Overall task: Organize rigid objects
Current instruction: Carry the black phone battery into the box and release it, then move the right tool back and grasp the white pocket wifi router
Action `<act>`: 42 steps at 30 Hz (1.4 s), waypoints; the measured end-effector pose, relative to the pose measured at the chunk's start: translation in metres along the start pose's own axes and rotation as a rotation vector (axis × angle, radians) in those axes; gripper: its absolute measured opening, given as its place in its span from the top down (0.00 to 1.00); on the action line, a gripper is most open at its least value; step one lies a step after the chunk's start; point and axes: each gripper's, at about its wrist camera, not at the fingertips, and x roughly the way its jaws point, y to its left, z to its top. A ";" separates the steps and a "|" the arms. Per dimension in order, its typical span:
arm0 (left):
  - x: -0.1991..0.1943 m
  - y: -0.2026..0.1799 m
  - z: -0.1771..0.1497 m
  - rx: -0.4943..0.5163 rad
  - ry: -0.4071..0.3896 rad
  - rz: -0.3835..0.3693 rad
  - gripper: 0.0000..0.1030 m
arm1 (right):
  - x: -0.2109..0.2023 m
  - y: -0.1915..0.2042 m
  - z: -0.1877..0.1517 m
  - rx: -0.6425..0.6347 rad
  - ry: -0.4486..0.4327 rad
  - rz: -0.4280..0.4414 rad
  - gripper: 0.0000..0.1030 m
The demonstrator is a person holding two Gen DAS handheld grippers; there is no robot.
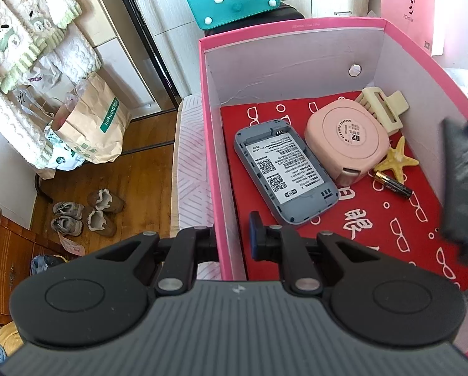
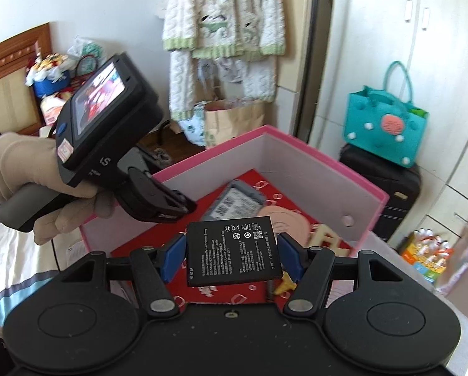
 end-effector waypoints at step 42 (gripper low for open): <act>0.000 0.003 0.001 -0.020 -0.015 -0.014 0.89 | -0.087 -0.076 -0.070 0.159 -0.239 -0.252 0.27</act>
